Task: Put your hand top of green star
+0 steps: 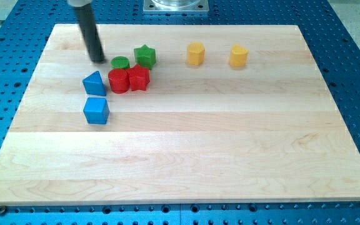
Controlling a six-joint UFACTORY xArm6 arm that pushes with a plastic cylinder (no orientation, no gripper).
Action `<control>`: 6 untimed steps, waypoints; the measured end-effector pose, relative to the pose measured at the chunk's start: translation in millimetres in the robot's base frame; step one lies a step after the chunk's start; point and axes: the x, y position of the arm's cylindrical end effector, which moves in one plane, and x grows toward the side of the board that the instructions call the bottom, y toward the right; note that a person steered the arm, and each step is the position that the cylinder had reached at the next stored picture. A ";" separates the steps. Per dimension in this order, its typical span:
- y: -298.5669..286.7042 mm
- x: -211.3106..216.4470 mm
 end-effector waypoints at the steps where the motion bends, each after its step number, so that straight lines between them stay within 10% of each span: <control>1: 40.6 -17.9; 6: 73.9 -69.2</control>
